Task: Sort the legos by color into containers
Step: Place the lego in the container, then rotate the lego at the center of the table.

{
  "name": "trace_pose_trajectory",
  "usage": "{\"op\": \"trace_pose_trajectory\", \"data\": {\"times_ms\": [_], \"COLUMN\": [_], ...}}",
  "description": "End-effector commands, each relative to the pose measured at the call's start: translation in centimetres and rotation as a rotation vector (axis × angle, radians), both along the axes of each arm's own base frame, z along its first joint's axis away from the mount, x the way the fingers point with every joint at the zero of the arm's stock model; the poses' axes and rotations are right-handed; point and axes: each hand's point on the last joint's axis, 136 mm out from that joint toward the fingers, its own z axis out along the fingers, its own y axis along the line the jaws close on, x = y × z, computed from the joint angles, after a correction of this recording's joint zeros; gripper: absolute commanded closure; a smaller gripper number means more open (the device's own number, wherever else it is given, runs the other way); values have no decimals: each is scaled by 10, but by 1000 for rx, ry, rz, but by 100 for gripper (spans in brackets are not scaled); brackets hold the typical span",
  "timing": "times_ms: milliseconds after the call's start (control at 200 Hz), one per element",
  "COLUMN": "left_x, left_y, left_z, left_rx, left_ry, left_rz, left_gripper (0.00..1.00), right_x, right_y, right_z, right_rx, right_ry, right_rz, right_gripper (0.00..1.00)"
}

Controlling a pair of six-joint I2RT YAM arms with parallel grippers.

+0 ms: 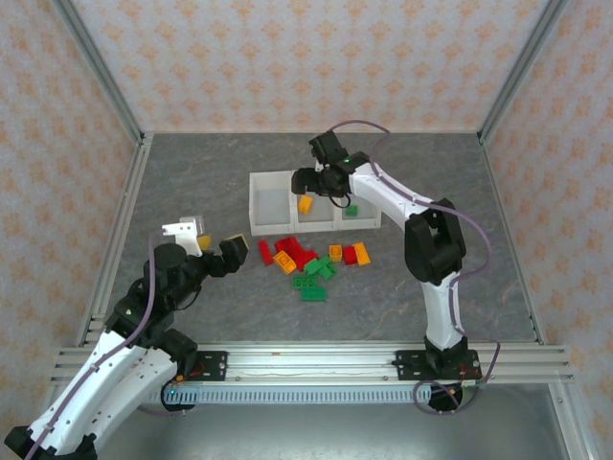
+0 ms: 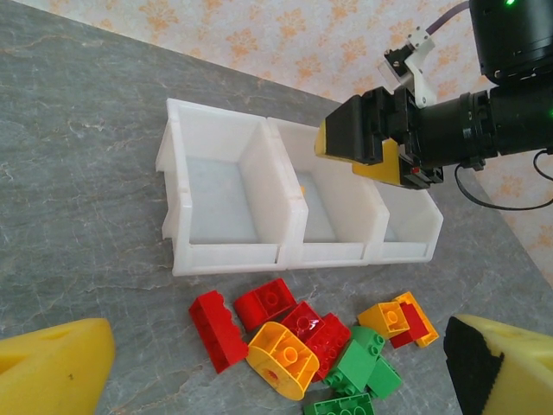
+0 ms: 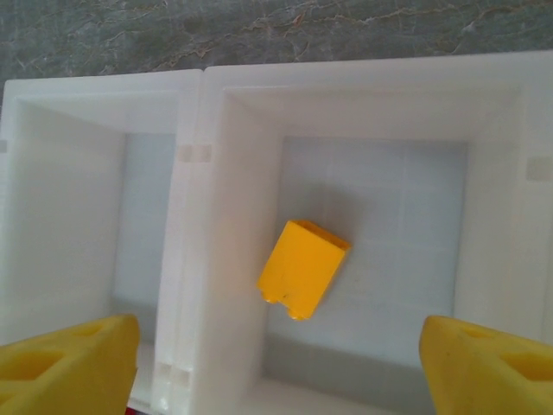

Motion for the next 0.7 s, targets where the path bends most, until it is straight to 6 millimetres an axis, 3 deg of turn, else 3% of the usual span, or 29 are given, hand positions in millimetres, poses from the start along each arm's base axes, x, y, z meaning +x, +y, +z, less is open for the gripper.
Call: {"op": "trace_pose_trajectory", "data": {"times_ms": [0,180,375,491,696], "left_x": [2,2,2,3,3], "left_y": [-3,-3,-5,-6,-7], "left_z": [3,4,3,1,0], "left_rx": [7,5,3,4,5], "left_ry": [-23,-26,-24,-15,-13], "left_rz": [-11,-11,-21,-27,-34], "left_gripper": [1,1,1,1,1], "right_x": [-14,-47,-90,-109,-131], "right_y": [-2,-25,-70,-104,-169], "right_z": [38,60,62,47,1], "right_rx": [-7,-9,-58,-145,-259], "right_ry": [-43,-76,-79,-84,-3], "right_rz": [-20,-83,-147,-195,-281], "right_gripper": [12,8,3,2,5]}}
